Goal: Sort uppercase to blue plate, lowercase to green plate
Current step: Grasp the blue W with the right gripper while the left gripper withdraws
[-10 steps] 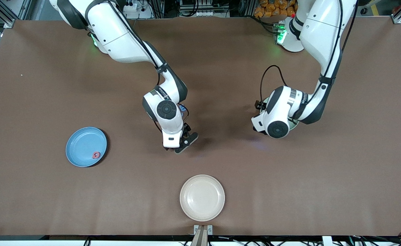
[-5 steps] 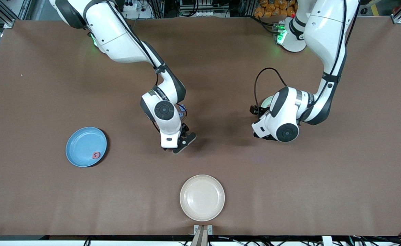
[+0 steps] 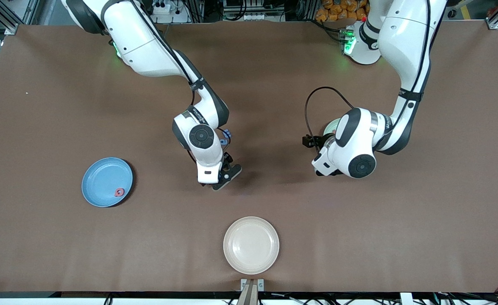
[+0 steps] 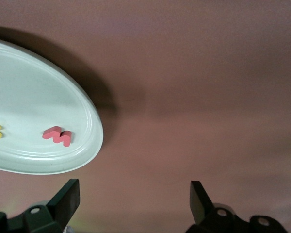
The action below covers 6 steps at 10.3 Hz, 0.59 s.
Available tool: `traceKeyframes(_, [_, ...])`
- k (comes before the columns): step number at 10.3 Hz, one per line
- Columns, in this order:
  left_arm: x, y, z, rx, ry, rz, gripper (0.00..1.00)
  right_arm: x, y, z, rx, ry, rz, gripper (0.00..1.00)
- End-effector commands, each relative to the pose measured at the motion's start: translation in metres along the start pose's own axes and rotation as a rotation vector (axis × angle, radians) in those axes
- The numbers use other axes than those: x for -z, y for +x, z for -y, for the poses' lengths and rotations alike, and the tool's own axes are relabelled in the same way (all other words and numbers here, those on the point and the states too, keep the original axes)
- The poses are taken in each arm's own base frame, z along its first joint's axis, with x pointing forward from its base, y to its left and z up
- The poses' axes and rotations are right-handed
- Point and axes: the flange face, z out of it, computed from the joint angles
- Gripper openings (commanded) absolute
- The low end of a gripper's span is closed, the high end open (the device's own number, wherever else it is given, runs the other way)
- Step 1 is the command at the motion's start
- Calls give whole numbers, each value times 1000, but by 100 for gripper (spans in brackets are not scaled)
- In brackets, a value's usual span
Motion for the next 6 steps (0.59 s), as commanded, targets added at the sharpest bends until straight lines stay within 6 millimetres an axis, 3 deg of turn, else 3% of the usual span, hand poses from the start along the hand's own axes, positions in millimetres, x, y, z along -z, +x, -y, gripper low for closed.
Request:
traceKeyframes(1, [3, 1, -7, 22, -20, -1, 100, 8, -7, -2, 5, 14, -5, 0])
traceKeyframes(4, [4, 1, -8, 21, -31, 2, 100, 9, -6, -3, 41, 12, -14, 0])
traceKeyframes(6, [6, 1, -9, 24, -38, -4, 100, 25, -5, -19, 28, 10, -24, 0])
